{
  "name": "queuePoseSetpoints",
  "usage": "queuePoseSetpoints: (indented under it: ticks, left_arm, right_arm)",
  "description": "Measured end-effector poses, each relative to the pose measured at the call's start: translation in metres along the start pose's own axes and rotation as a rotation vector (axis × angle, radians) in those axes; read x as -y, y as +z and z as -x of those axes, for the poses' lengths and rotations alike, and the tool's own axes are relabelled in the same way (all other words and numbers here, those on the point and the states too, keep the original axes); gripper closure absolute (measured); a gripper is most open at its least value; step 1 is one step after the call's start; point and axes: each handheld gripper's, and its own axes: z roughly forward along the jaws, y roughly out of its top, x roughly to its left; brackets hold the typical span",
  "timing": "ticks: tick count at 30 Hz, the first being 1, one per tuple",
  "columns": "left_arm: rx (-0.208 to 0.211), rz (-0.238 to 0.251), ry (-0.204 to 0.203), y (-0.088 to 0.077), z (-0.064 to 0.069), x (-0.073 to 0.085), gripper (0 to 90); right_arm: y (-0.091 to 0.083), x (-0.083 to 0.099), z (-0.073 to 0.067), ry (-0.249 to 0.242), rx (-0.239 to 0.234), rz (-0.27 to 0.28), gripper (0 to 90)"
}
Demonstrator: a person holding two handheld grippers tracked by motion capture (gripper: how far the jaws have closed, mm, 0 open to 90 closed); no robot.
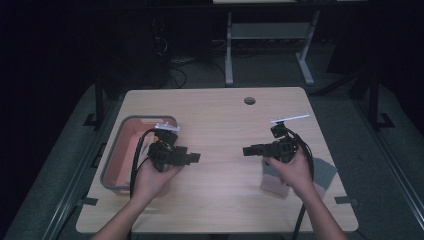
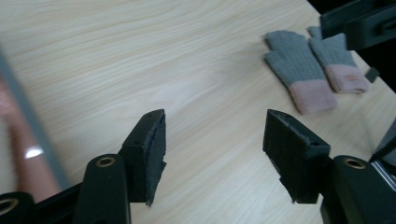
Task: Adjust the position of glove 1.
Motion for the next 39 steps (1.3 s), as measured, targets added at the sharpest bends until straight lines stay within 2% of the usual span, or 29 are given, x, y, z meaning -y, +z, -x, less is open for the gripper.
queuePoseSetpoints:
  ticks: [4, 10, 15, 24, 25, 30, 34, 38, 39]
  left_arm:
    - [0.016, -0.005, 0.018, 0.009, 0.01, -0.003, 34.2]
    - [0.045, -0.04, 0.072, 0.025, 0.027, -0.004, 30.5]
    - [0.067, -0.039, 0.086, 0.034, 0.036, -0.005, 27.9]
    - [0.095, -0.031, 0.098, 0.046, 0.048, -0.008, 26.0]
    - [0.097, -0.035, 0.108, 0.046, 0.049, -0.009, 25.8]
    - [0.109, -0.026, 0.107, 0.052, 0.054, -0.009, 25.2]
    - [0.118, -0.035, 0.124, 0.058, 0.06, -0.008, 25.3]
    - [0.126, -0.045, 0.144, 0.065, 0.065, -0.007, 25.5]
    - [0.127, -0.035, 0.14, 0.067, 0.067, -0.007, 25.6]
  right_arm:
    - [-0.007, 0.007, 0.008, 0.016, 0.02, 0.003, 49.6]
    - [-0.017, 0.013, 0.013, 0.016, 0.043, 0.005, 49.5]
    - [-0.027, 0.018, 0.019, 0.004, 0.095, -0.002, 49.3]
    - [-0.046, 0.028, 0.038, 0.026, 0.143, 0.015, 49.3]
    - [-0.048, 0.029, 0.039, 0.023, 0.151, 0.014, 49.3]
    - [-0.057, 0.037, 0.046, 0.02, 0.179, 0.016, 51.4]
    - [-0.06, 0.044, 0.052, 0.034, 0.213, -0.006, 51.6]
    - [-0.062, 0.05, 0.058, 0.028, 0.257, -0.016, 52.8]
    - [-0.063, 0.052, 0.06, 0.024, 0.266, -0.02, 53.5]
